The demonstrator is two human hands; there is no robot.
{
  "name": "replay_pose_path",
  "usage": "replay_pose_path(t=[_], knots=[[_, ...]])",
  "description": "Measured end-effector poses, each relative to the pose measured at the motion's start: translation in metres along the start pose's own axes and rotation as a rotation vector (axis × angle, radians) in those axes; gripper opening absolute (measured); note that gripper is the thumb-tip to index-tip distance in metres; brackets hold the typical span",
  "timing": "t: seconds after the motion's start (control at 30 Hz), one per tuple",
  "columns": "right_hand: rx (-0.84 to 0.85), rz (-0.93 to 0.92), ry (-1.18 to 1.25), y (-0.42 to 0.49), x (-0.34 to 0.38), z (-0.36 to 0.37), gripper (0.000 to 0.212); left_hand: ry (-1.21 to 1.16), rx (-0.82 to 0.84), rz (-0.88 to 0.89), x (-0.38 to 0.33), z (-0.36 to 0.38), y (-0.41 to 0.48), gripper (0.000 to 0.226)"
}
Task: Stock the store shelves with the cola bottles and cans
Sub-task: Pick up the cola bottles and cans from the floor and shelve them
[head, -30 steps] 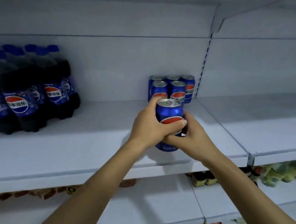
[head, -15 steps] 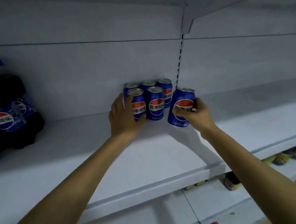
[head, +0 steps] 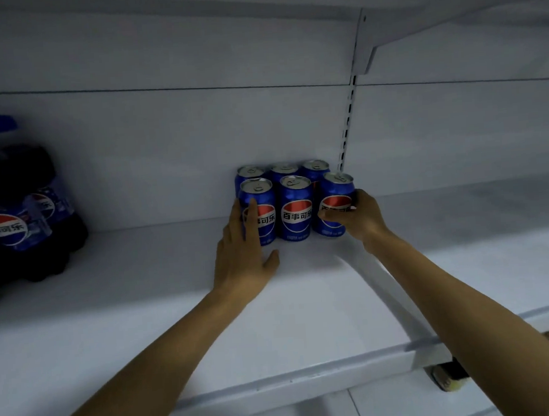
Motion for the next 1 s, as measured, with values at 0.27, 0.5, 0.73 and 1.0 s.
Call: replay_pose_path(t=[0.27,0.5,0.73,1.0], knots=[[0.018,-0.034,-0.036,0.007,-0.007,0.009,0.078,-0.017,-0.027,0.023,0.000,0.002,0.000,0.090],[0.068,-0.074,-0.140,0.004,-0.006,0.008,0.085,-0.055,-0.014,0.012,0.002,0.003,-0.002,0.096],[-0.087,-0.048,-0.006,-0.071,0.007,-0.027,0.085,-0.740,-0.187,-0.417,-0.005,-0.033,-0.011,0.083],[-0.127,-0.051,0.305,-0.276,0.015,-0.062,0.062,-0.848,-0.114,-0.457,-0.042,-0.103,-0.117,0.049]])
Point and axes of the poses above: each hand's wrist, its own y-axis towards the middle knuckle, its own z-axis out of the palm, x = y × z, the point moved 1 cm from there along y, towards the middle knuckle, and after that the axes turned 13 degrees about -x, right-handed, at the moved point
